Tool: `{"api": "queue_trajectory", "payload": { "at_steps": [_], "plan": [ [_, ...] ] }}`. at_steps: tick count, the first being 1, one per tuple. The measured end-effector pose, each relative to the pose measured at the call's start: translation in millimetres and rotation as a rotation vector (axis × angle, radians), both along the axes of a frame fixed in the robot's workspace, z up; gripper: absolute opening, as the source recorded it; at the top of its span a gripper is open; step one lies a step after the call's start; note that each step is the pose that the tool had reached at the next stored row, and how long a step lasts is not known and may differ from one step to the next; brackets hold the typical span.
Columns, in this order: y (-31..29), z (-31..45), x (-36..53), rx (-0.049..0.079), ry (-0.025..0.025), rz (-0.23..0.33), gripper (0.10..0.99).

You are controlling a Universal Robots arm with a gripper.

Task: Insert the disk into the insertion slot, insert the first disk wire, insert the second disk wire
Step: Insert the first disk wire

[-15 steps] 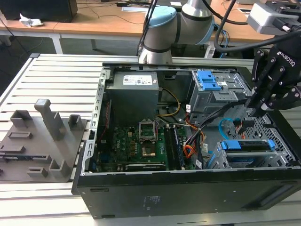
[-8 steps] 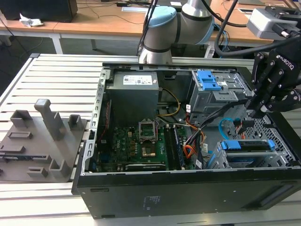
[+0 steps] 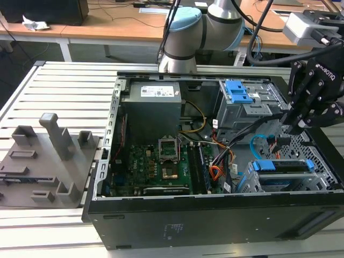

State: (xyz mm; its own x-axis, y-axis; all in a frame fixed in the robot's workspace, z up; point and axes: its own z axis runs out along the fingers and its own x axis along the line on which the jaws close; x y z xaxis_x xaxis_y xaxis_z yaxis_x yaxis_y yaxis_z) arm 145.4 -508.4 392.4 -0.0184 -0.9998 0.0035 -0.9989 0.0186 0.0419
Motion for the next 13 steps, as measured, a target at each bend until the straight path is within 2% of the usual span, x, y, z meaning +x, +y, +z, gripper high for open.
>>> {"api": "queue_trajectory", "payload": {
  "at_steps": [13],
  "plan": [
    [0.0,-5.8,0.0,0.000,0.0000,0.000,0.302]
  ]
}}
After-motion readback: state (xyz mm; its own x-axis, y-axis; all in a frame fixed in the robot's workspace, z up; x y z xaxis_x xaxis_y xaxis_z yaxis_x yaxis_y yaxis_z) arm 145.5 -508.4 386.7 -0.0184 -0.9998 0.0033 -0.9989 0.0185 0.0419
